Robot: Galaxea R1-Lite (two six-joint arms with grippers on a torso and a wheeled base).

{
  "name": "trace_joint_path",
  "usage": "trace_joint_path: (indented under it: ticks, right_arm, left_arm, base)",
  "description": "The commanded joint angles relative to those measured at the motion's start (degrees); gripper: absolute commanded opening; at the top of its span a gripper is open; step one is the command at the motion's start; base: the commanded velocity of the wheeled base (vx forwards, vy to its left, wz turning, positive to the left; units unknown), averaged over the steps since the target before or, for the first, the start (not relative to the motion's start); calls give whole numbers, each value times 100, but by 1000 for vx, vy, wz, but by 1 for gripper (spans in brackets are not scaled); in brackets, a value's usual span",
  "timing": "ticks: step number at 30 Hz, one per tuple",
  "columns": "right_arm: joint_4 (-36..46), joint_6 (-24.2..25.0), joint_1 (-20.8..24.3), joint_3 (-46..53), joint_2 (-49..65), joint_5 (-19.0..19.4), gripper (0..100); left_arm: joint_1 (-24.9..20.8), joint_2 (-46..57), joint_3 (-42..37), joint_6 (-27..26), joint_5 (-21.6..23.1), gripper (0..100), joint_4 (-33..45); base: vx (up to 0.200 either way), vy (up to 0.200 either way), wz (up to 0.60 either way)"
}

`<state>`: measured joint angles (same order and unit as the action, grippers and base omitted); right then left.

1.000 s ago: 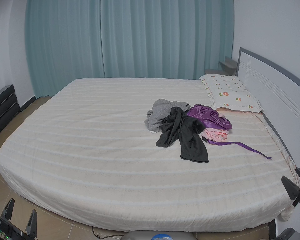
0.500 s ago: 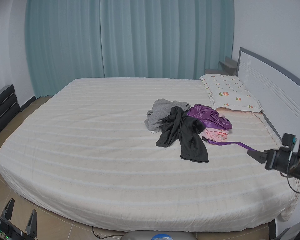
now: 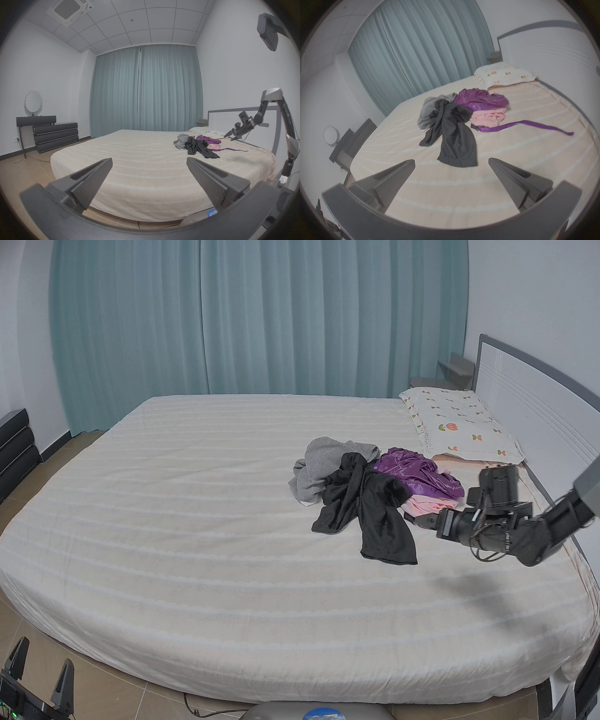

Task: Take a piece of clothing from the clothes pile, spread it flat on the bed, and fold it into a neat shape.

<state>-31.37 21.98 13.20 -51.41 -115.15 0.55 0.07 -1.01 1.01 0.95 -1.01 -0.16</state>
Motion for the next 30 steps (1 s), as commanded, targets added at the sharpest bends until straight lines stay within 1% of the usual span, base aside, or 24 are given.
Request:
trace_joint_path:
  ticks: [1, 4, 9, 11, 14, 17, 21, 30]
  right_arm:
    - [34, 632, 279, -2198, -2864, -266, 100]
    - [324, 650, 253, -2550, -3110, -275, 100]
    - [403, 702, 218, -2805, -3303, -319, 100]
    - [465, 702, 209, -2936, -3373, -424, 100]
    - [491, 615, 183, -3130, -3444, -696, 100]
    - [509, 588, 183, -3244, -3488, -749, 100]
    - [561, 421, 191, -3279, -3549, -749, 100]
    - [887, 360, 191, -3648, -3655, -732, 100]
  left_arm:
    - [1, 66, -101, 2, -4, 100, -2]
    - [1, 66, -101, 2, -4, 100, -2]
    - [1, 66, -101, 2, -4, 100, -2]
    - [1, 66, -101, 2, -4, 100, -2]
    - [1, 66, -101, 2, -4, 100, -2]
    - [1, 66, -101, 2, -4, 100, -2]
    - [1, 66, -101, 2, -4, 100, -2]
    - [1, 66, -101, 2, -4, 100, -2]
  base:
    - [0, 0, 0]
    - [0, 0, 0]
    - [0, 0, 0]
    - [0, 0, 0]
    - [0, 0, 0]
    - [0, 0, 0]
    - [0, 0, 0]
    - [0, 0, 0]
